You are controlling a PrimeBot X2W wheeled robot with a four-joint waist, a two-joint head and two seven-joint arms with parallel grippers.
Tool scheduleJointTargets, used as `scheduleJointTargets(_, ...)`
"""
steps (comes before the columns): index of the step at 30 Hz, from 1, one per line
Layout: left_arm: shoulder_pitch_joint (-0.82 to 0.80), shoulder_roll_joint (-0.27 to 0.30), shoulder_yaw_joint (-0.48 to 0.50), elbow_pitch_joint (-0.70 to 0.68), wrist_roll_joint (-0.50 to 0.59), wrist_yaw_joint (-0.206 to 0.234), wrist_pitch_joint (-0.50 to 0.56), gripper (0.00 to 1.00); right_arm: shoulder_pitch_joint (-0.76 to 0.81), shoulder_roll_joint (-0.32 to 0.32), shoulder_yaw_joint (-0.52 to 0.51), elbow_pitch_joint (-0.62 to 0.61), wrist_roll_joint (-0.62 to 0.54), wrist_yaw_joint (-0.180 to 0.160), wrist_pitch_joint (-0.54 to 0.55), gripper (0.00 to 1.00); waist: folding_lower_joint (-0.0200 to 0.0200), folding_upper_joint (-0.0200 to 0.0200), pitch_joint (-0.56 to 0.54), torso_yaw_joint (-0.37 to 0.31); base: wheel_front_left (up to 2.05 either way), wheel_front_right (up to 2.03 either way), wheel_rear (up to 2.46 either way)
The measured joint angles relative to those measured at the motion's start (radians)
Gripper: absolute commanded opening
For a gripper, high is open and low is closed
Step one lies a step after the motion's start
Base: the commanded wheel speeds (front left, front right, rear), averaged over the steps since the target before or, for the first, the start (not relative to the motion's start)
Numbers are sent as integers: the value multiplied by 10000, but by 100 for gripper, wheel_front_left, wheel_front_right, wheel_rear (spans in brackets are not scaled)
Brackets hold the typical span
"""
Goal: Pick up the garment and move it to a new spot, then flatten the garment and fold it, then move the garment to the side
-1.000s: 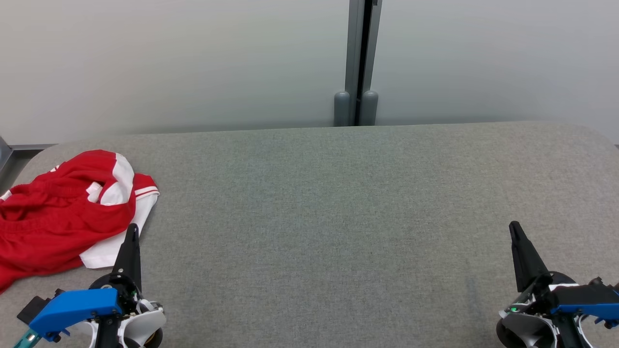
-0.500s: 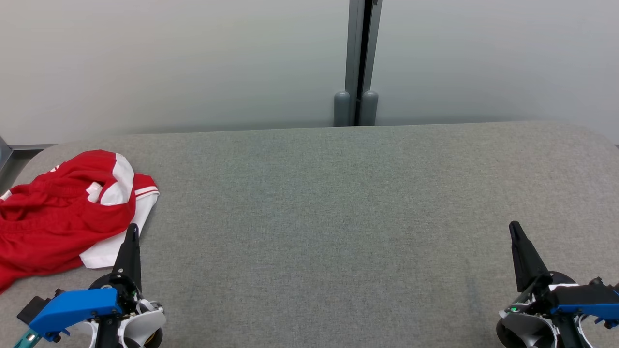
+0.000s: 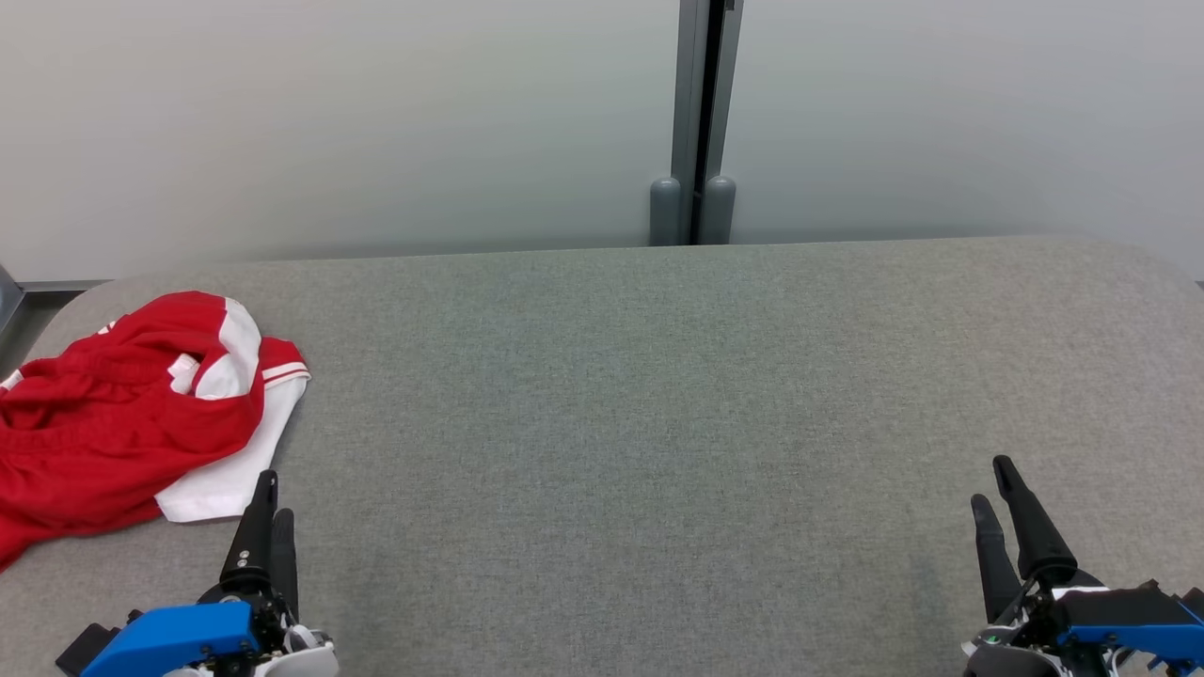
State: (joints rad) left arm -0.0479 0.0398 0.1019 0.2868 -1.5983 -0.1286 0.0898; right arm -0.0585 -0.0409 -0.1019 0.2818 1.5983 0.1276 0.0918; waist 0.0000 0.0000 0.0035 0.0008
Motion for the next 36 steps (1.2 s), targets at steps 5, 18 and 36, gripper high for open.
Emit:
scheduleJointTargets(5,-1,0,-134,-104,307,0,-244,100,27,0,65,-138,-301,2,-265,100,0,0,-4,5,0,0,0)
scheduleJointTargets(18,-25,6,-274,-558,2036,119,-828,100,65,-2,234,-593,-1964,2,-840,100,0,0,-40,-19,0,0,0)
scheduleJointTargets(36,-128,19,-972,-1051,5463,771,-1473,100,212,-8,405,-1154,-4347,2,-1494,100,0,0,-119,-67,0,0,0)
